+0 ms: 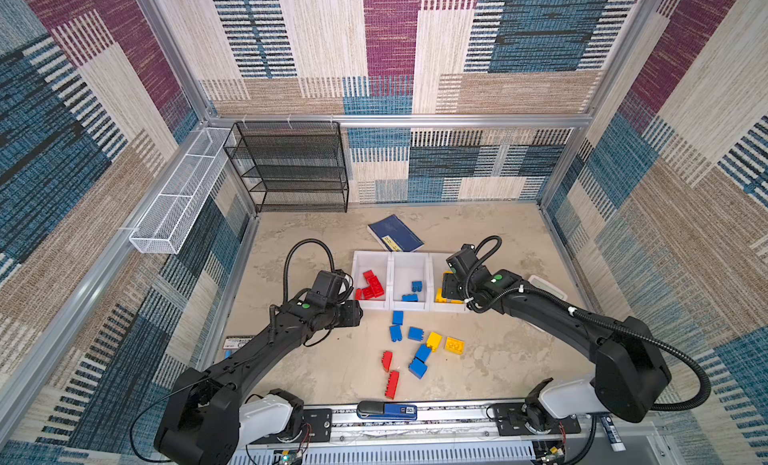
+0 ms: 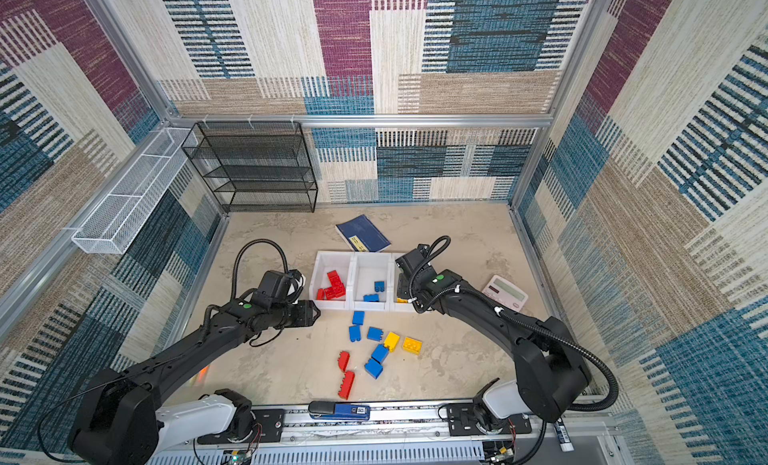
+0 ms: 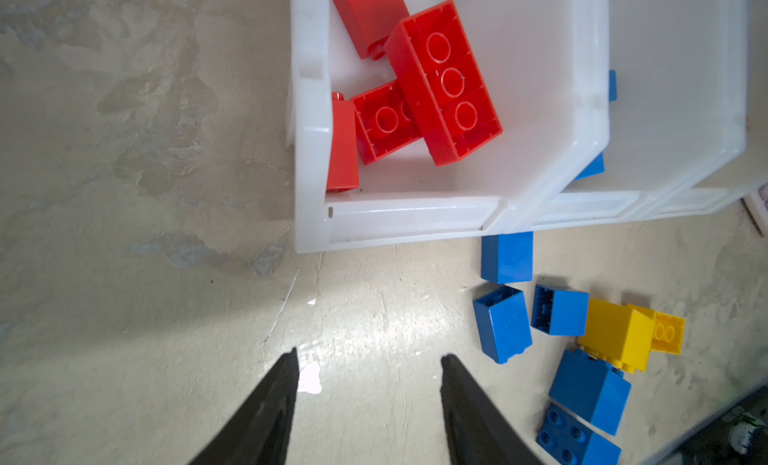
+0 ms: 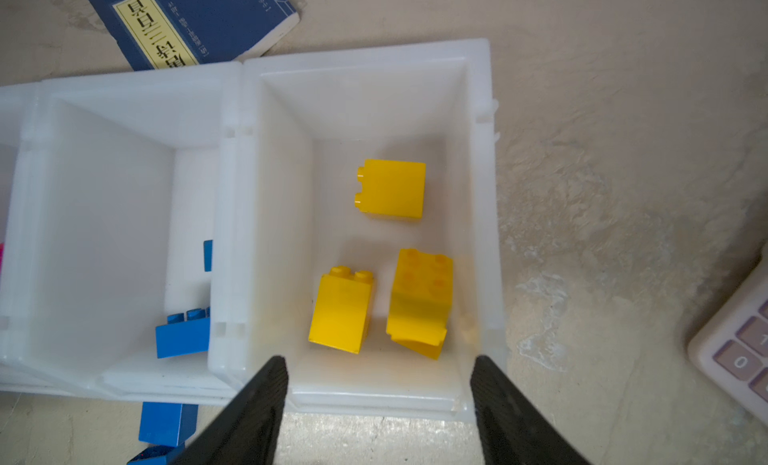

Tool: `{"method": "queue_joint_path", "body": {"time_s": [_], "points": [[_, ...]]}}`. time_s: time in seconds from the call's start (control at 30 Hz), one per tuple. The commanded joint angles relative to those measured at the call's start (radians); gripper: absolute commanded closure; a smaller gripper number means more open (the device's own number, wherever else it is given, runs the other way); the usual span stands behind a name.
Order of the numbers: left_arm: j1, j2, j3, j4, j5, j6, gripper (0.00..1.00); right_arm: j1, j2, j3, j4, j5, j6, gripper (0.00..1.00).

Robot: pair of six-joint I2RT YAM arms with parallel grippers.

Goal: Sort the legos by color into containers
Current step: 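Carry the yellow brick into the far compartment and release while the left lowers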

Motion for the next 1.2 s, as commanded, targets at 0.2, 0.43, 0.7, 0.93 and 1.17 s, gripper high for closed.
{"method": "queue_joint_path", "body": {"time_s": [0.2, 0.43, 0.7, 0.93, 1.17], "points": [[-0.023, 0.001, -0.003, 0.008, 0.004, -0.011, 0.41, -0.001, -0.044, -0.024, 0.016, 0.005, 0.015, 0.26], [-0.062, 0.014, 0.000, 0.011, 0.006, -0.005, 0.41, -0.001, -0.067, -0.053, 0.019, -0.018, 0.028, 0.26], [-0.194, 0.051, 0.000, 0.011, 0.019, 0.008, 0.42, 0.000, -0.103, -0.104, 0.024, -0.034, 0.055, 0.26], [-0.303, 0.088, -0.003, 0.018, 0.037, 0.000, 0.42, 0.000, -0.117, -0.138, 0.038, -0.049, 0.074, 0.26], [-0.391, 0.152, -0.003, 0.025, 0.062, 0.008, 0.42, 0.000, -0.119, -0.139, 0.036, -0.057, 0.073, 0.26]]}}
